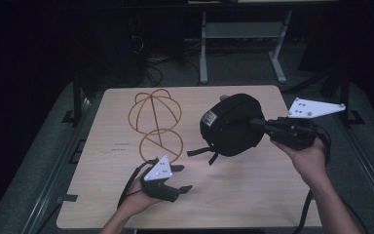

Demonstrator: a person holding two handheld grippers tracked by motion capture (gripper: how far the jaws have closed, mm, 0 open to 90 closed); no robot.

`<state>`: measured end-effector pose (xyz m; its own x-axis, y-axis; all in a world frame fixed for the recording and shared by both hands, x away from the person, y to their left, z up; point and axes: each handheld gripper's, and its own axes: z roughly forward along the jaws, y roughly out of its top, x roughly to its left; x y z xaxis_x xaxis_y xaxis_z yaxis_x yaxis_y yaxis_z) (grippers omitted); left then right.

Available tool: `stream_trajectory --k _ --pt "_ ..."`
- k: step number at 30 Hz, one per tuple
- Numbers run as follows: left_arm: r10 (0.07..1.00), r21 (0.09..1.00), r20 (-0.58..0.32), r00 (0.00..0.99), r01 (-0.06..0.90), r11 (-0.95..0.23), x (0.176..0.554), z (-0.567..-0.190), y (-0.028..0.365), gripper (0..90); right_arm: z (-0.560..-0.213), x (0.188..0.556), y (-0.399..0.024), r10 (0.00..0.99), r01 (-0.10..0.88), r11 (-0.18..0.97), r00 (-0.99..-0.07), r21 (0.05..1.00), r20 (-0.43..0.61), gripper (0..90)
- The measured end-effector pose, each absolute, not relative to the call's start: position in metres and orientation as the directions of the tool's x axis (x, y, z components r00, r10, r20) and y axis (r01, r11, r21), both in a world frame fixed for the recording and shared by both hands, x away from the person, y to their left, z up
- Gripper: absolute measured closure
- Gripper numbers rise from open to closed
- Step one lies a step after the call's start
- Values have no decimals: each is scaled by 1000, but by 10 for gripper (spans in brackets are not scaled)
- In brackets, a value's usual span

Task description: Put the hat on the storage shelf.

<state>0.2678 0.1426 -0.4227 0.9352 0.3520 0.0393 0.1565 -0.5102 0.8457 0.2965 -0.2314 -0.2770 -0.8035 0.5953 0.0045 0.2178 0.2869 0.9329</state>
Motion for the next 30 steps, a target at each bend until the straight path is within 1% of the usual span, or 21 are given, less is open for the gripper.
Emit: stream_trajectory --k 7,30 --pt "367 848 37 929 166 -504 269 -425 144 306 -263 303 -224 585 205 297 -811 933 -8 900" --pt "373 844 42 927 167 -510 269 -428 144 298 -227 315 -190 541 143 343 -838 928 -71 900"
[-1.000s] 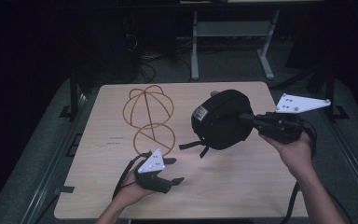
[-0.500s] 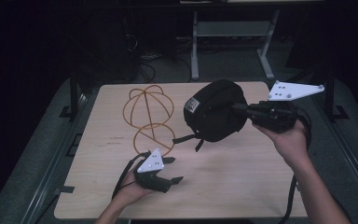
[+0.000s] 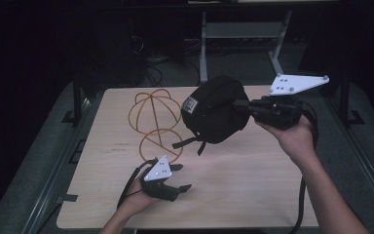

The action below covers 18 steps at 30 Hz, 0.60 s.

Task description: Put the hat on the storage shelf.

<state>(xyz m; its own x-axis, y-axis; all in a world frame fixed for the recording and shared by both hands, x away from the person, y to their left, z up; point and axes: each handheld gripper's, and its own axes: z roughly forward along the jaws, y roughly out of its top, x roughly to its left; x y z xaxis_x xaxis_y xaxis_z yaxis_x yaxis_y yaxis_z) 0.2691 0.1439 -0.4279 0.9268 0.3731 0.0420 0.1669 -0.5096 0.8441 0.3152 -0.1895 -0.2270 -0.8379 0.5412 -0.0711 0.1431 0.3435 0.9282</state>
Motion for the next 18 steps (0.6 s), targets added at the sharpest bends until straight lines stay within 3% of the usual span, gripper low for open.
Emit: stream_trajectory --k 18 --pt "369 845 43 928 163 -509 268 -428 144 298 -209 329 -154 485 110 350 -871 930 -80 900"
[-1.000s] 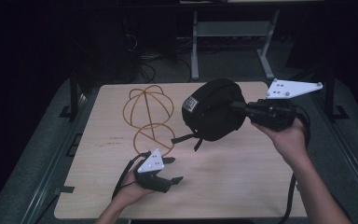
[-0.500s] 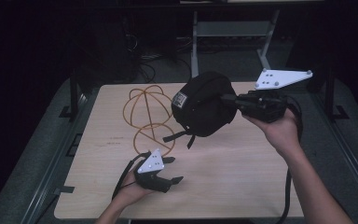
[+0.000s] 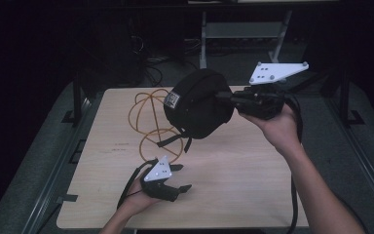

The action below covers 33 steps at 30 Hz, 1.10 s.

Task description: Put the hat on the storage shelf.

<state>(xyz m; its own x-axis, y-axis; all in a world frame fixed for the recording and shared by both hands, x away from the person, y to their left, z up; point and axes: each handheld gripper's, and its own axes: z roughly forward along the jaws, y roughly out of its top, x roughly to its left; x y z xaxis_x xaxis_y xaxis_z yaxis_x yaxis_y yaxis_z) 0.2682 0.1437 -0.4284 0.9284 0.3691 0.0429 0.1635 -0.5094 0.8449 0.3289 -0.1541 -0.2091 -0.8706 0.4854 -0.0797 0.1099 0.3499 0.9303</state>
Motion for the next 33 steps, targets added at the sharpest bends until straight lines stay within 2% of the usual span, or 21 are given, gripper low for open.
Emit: stream_trajectory --k 20,33 --pt "358 848 57 932 144 -510 268 -429 143 299 -188 360 -92 407 85 399 -909 913 -93 900" --pt "347 844 51 936 145 -516 268 -429 141 299 -191 394 -50 385 128 434 -921 892 -55 900"
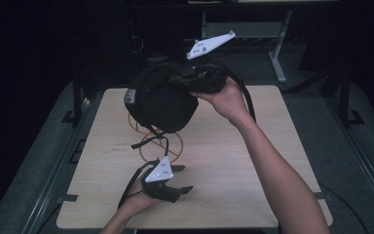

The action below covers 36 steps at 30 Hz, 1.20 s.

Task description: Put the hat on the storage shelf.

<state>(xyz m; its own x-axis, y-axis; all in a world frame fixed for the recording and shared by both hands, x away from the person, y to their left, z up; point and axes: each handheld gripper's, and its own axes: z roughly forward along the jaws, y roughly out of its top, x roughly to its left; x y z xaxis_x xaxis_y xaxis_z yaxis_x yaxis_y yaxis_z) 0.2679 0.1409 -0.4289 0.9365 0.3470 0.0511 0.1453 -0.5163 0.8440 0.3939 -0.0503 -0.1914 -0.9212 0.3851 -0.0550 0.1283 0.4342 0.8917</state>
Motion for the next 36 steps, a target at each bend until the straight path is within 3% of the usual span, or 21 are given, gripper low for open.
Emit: stream_trajectory --k 16,17,18,22,29,36 --pt "335 844 38 942 149 -515 269 -431 139 299 -214 428 4 420 238 470 -907 850 21 878" --pt "335 845 37 942 149 -514 269 -431 138 299 -216 429 7 425 254 470 -905 845 35 831" --pt "329 840 42 943 145 -523 269 -431 139 299 -219 431 11 425 267 468 -904 842 51 704" --pt "330 840 40 943 148 -522 268 -431 138 299 -224 432 13 425 293 459 -901 839 83 587" --pt "338 842 45 940 147 -520 269 -432 138 298 -227 433 1 430 334 436 -893 836 132 469" --pt "349 840 41 936 157 -519 269 -433 140 299 -236 435 -16 432 356 415 -887 837 163 428"
